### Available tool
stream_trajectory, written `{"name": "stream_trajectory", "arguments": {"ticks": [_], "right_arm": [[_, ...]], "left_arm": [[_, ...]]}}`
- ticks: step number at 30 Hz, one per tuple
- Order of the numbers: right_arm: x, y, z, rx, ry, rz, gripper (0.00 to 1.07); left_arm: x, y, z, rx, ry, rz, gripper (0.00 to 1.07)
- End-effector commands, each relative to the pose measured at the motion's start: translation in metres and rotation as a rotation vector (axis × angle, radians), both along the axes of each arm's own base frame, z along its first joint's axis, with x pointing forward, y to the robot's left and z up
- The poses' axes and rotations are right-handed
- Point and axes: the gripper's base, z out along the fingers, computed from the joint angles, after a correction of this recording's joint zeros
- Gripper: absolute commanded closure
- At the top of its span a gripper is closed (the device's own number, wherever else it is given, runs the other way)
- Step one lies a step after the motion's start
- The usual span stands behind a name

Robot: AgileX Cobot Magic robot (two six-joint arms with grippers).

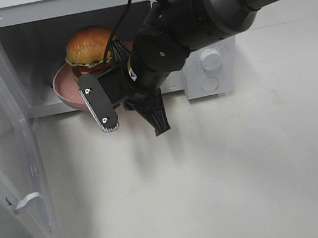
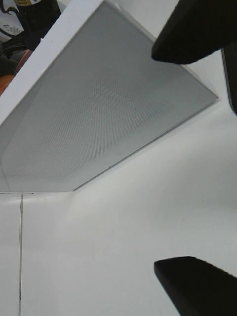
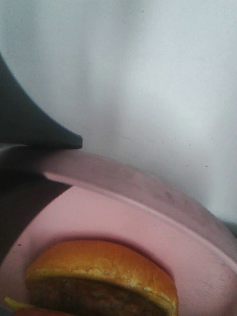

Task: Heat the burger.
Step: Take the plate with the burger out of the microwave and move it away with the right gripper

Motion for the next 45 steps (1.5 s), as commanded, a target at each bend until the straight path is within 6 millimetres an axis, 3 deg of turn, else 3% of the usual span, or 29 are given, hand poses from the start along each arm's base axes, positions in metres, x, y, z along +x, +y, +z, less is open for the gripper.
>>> {"name": "stream_trajectory", "arguments": {"ticks": [1,8,21,30,45], "right_arm": [[-0.002,0.003,0.019,0.067,-0.066,0.025,1.07],[-0.030,0.001,0.026,0.084,-0.066,0.077,1.07],[-0.064,-0.011,0.038,0.109,-0.062,0.114,1.07],[-0.100,-0.036,0.045,0.117,-0.047,0.130,1.07],[-0.143,-0.081,0.064,0.141,-0.055,0.111,1.07]], "left_arm": [[-0.002,0.000,-0.001,-0.006,-0.022,0.003,0.09],[-0.002,0.000,-0.001,-0.006,-0.022,0.003,0.09],[-0.002,0.000,-0.001,-0.006,-0.022,0.003,0.09],[-0.002,0.000,-0.001,-0.006,-0.022,0.003,0.09],[-0.002,0.000,-0.001,-0.006,-0.022,0.003,0.09]]}}
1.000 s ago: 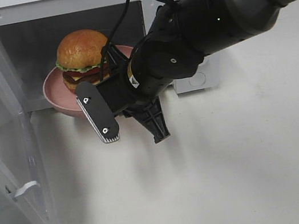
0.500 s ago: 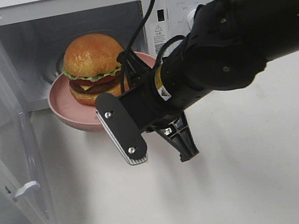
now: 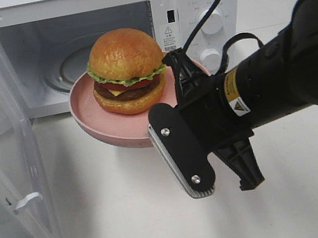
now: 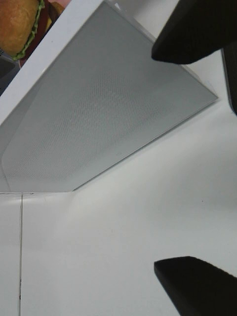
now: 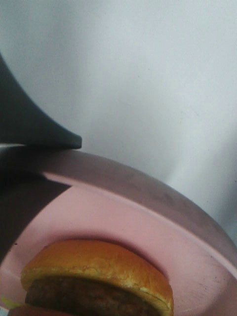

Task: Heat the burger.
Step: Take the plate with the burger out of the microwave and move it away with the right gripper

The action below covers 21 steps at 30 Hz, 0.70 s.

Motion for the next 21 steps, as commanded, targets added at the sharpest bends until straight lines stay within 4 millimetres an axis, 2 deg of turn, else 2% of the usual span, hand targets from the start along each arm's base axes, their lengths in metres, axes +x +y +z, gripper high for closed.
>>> {"name": "stream_trajectory", "arguments": {"ticks": [1,11,21], "right_arm": [[-0.011,-0.010,0.016,0.051,-0.054,0.016,1.07],[-0.036,-0.042,0.025,0.016,-0.080,0.006,1.07],[-0.052,-0.067,0.030,-0.011,-0.079,-0.059,1.07]], "left_arm": [[-0.002,0.000,-0.001,-0.006,-0.022,0.003,0.09],[-0.002,0.000,-0.001,-0.006,-0.022,0.003,0.09],[-0.002,0.000,-0.001,-0.006,-0.022,0.003,0.09]]}}
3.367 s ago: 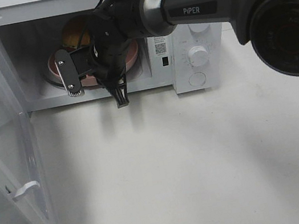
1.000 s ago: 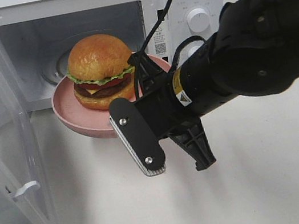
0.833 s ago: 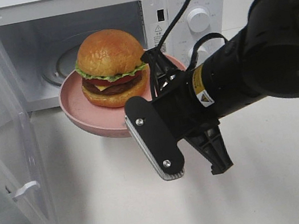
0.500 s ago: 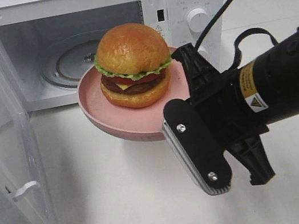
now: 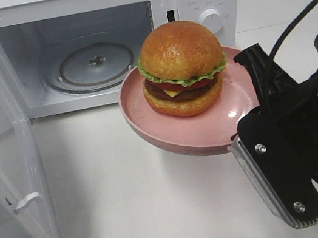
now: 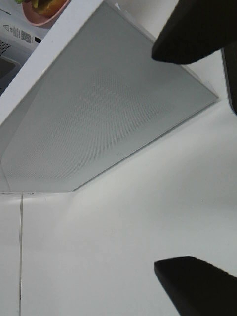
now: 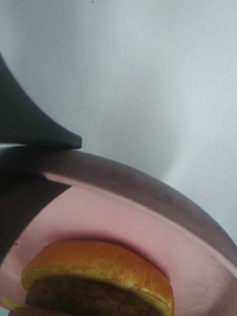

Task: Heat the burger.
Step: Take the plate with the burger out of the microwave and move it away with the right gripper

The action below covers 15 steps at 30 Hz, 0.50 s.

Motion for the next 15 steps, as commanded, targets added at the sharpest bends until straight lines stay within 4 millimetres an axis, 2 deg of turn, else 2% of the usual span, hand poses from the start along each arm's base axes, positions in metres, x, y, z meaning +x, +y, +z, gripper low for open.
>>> {"name": "stream_trajectory", "arguments": {"ticks": [1,15], "right_arm": [[-0.003,-0.006,0.010,0.028,-0.055,-0.009,1.07],[-0.024,-0.045,0.013,0.010,-0.068,-0.198,1.07]], "left_arm": [[-0.002,0.000,-0.001,-0.006,-0.022,0.003,0.09],[-0.002,0.000,-0.001,-0.006,-0.022,0.003,0.09]]}}
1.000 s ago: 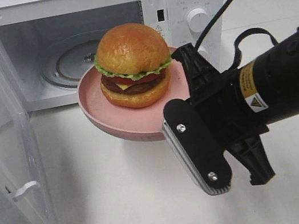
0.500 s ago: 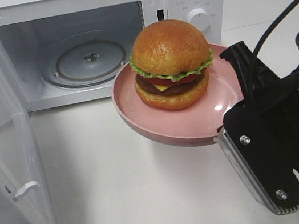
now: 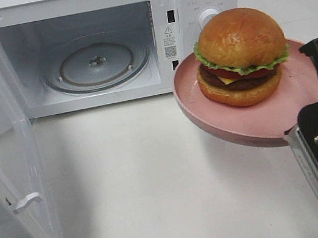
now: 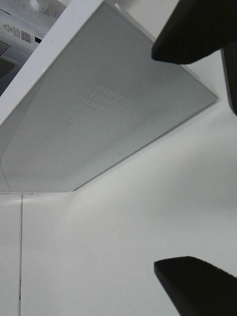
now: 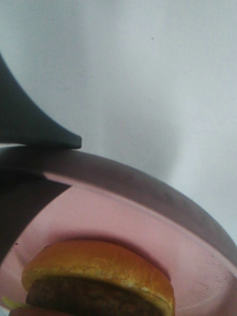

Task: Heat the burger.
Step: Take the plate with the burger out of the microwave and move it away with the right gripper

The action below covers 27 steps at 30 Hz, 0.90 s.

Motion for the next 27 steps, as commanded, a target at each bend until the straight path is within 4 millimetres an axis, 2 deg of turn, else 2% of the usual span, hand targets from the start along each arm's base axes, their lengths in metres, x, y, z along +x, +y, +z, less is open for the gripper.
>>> {"name": "stream_trajectory", "arguments": {"ticks": [1,2,5,7,10,12,27], "right_arm": [[-0.006,-0.014,0.007,0.002,-0.063,-0.043,1.07],[-0.009,-0.021,0.005,-0.009,-0.060,-0.088,1.07],[-0.011,-0.025,0.004,-0.016,-0.056,-0.112,1.07],[-0.017,-0.039,0.004,-0.047,-0.057,-0.206,1.07],[-0.018,-0.043,0.004,-0.053,-0.056,-0.234,1.07],[-0.022,-0.053,0.005,-0.058,-0.034,-0.360,1.07],[-0.025,-0.074,0.007,-0.022,-0.069,-0.778,1.07]], "left_arm": [[-0.002,0.000,-0.001,-0.006,-0.022,0.003,0.09],[-0.002,0.000,-0.001,-0.006,-0.022,0.003,0.09],[-0.002,0.000,-0.001,-0.006,-0.022,0.003,0.09],[-0.002,0.000,-0.001,-0.006,-0.022,0.003,0.09],[-0.002,0.000,-0.001,-0.006,-0.022,0.003,0.09],[-0.002,0.000,-0.001,-0.006,-0.022,0.003,0.09],[-0.002,0.000,-0.001,-0.006,-0.022,0.003,0.09]]}}
